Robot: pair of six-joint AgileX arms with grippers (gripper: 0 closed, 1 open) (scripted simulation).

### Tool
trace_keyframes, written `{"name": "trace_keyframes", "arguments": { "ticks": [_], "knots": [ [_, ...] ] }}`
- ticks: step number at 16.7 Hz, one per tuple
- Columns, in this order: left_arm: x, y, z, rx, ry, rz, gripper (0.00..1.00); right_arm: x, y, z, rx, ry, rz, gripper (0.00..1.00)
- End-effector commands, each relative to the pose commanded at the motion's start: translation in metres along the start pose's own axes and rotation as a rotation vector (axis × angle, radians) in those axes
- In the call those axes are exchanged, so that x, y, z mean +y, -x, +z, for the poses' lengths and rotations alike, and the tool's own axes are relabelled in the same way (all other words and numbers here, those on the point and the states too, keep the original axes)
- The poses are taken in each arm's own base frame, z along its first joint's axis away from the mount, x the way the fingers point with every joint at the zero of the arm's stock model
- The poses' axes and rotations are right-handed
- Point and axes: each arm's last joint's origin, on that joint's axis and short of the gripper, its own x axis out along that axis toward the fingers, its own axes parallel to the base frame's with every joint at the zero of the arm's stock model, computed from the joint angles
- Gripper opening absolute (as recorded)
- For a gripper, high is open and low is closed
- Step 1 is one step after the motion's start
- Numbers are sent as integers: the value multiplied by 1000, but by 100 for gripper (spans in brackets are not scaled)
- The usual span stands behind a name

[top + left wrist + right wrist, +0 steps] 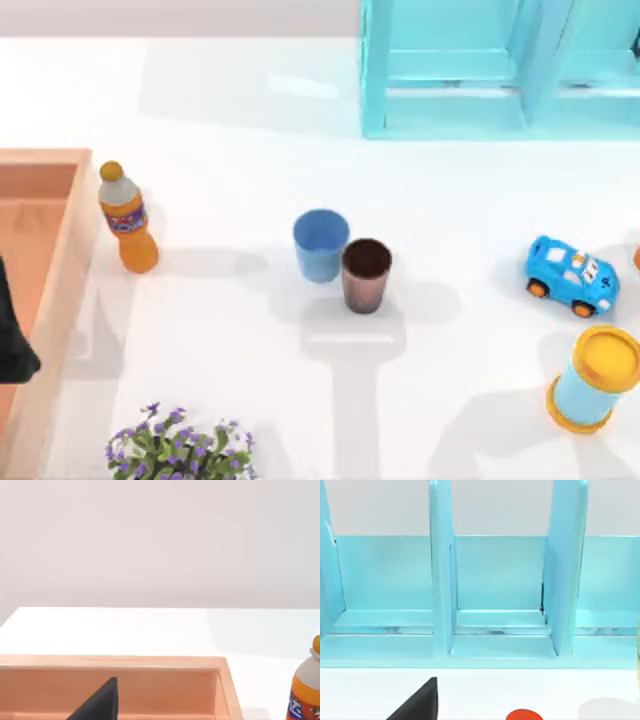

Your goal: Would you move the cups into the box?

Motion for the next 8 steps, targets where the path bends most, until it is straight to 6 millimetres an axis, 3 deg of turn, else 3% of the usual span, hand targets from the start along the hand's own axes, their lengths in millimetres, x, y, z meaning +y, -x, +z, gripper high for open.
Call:
{"name": "trace_keyframes", "arguments": {
  "ticks": [4, 8],
  "knots": [
    [0, 0, 6, 16, 8, -4, 100, 0, 0, 0, 0, 0, 0, 100],
    [-4, -3, 42, 116, 56, -28, 100, 0, 0, 0, 0, 0, 0, 100]
  ]
}}
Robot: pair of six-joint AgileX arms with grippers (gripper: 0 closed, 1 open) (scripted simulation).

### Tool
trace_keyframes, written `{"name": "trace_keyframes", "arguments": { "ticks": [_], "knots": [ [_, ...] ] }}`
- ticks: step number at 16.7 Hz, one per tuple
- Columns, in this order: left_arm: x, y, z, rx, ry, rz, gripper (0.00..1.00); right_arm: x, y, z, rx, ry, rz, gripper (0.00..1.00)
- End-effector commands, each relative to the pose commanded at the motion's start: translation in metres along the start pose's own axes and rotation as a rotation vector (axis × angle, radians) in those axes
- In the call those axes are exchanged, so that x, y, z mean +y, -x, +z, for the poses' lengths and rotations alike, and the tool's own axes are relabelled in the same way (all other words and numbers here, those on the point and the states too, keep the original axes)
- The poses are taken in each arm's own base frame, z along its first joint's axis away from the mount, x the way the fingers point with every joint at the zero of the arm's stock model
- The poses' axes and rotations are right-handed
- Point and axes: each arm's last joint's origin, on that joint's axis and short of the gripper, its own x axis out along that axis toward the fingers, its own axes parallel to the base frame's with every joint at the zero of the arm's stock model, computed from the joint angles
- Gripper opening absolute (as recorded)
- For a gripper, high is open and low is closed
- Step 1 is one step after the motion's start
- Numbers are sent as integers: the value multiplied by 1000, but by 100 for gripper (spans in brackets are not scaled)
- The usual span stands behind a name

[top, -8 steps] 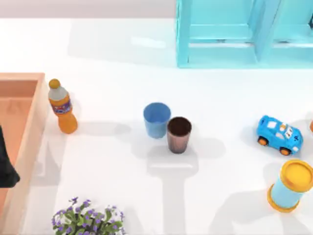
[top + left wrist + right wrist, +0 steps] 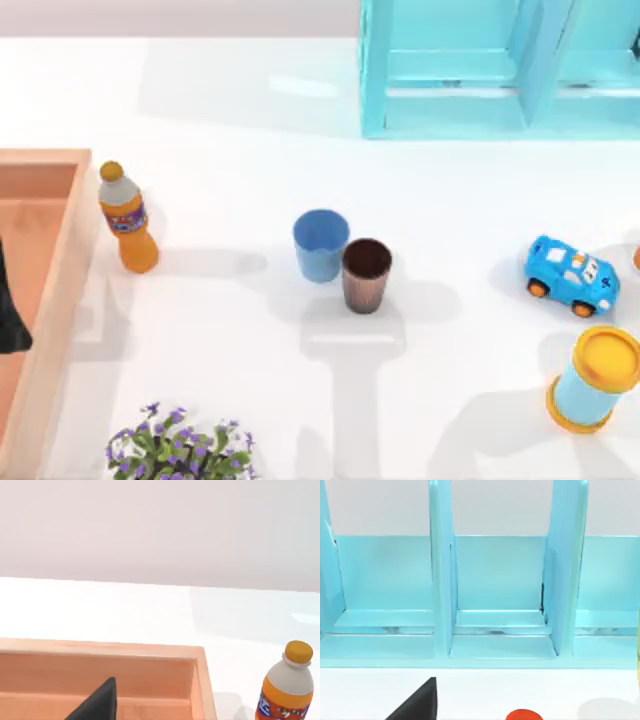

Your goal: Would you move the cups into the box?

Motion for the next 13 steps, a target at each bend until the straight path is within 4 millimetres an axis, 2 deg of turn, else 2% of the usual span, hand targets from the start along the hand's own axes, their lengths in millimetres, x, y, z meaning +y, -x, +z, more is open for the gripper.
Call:
{"name": "trace_keyframes", "arguments": {
  "ticks": [3, 6, 10, 13],
  "knots": [
    [-7, -6, 45, 127, 52, -25, 100, 0, 0, 0, 0, 0, 0, 100],
    [-19, -27, 96, 289, 104, -49, 100, 0, 0, 0, 0, 0, 0, 100],
    [-46, -82, 157, 541, 155, -69, 100, 0, 0, 0, 0, 0, 0, 100],
    [-80, -137, 183, 737, 170, -69, 100, 0, 0, 0, 0, 0, 0, 100]
  ]
}}
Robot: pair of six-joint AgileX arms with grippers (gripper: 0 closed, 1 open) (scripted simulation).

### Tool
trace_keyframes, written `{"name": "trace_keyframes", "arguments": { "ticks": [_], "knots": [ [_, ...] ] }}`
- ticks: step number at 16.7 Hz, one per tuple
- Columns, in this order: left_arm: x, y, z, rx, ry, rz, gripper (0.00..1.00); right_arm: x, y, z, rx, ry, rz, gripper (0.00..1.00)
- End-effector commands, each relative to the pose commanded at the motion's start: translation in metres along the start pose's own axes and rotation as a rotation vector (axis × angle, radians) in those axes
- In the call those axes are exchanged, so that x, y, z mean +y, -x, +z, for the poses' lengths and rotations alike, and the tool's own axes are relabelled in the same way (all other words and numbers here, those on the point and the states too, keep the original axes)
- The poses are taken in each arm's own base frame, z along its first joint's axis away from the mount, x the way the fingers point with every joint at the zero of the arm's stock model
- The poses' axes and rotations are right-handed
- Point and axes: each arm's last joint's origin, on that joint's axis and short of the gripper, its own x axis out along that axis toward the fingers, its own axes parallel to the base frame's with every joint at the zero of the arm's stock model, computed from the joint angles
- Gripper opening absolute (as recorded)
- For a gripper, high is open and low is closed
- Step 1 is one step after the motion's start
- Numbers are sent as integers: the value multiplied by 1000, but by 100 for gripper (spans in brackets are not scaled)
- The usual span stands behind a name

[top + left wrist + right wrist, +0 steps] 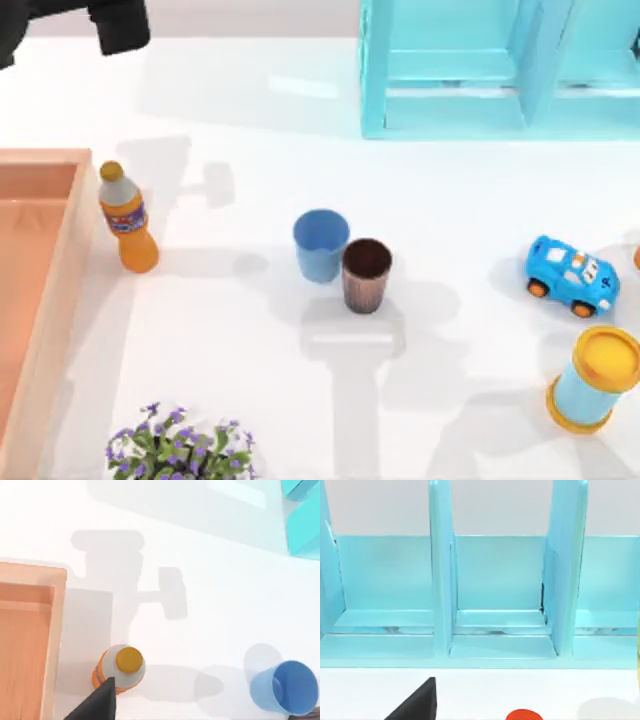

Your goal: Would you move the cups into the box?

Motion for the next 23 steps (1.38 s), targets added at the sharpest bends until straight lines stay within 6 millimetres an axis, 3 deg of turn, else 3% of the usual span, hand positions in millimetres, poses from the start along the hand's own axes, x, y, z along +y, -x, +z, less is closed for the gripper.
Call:
{"name": "trace_keyframes", "arguments": {
  "ticks": [3, 6, 10, 13, 17, 23],
  "knots": [
    [-43, -45, 34, 186, 6, 26, 100, 0, 0, 0, 0, 0, 0, 100],
    [-88, -97, 44, 355, -5, 67, 100, 0, 0, 0, 0, 0, 0, 100],
    [-139, -161, 25, 538, -40, 131, 100, 0, 0, 0, 0, 0, 0, 100],
    [-165, -195, -1, 633, -68, 176, 100, 0, 0, 0, 0, 0, 0, 100],
    [-181, -219, -27, 703, -94, 215, 100, 0, 0, 0, 0, 0, 0, 100],
    [-180, -223, -29, 710, -93, 221, 100, 0, 0, 0, 0, 0, 0, 100]
  ]
}}
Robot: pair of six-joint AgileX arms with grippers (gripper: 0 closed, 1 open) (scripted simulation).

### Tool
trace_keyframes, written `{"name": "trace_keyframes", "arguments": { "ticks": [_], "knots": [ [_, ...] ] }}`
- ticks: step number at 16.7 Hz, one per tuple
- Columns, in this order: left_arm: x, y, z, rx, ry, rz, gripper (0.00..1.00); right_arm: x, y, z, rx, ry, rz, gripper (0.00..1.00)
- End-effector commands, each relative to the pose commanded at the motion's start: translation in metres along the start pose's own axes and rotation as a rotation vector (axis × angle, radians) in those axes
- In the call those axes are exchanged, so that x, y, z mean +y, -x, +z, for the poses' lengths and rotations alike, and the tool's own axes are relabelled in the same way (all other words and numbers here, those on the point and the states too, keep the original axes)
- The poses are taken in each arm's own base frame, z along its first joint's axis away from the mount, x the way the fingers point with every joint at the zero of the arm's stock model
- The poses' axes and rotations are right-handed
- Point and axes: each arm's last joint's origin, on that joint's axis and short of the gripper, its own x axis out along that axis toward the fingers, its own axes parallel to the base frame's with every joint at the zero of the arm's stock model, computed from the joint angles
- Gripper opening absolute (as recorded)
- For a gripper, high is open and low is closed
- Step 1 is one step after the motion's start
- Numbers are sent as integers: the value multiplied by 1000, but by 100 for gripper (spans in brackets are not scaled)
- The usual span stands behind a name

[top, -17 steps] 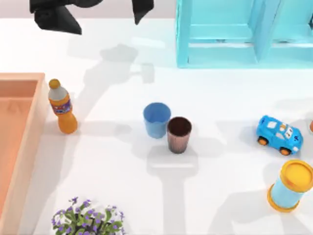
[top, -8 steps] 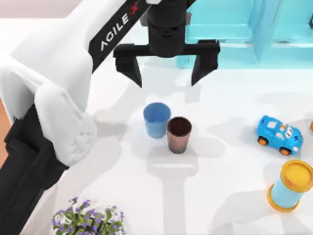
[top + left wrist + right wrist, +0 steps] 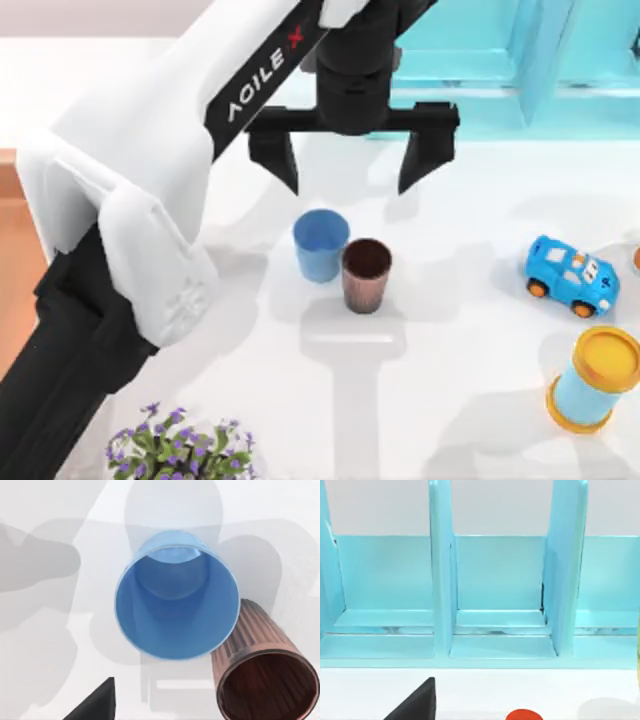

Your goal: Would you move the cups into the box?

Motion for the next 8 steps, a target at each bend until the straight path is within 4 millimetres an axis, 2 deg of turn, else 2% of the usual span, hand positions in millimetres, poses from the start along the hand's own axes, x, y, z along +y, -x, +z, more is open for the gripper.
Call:
{"name": "trace_keyframes", "arguments": {
  "ticks": [4, 8],
  "knots": [
    [-3, -9, 3, -1, -3, 0, 100, 0, 0, 0, 0, 0, 0, 100],
    [-7, -39, 8, 2, -4, 2, 100, 0, 0, 0, 0, 0, 0, 100]
  ]
}}
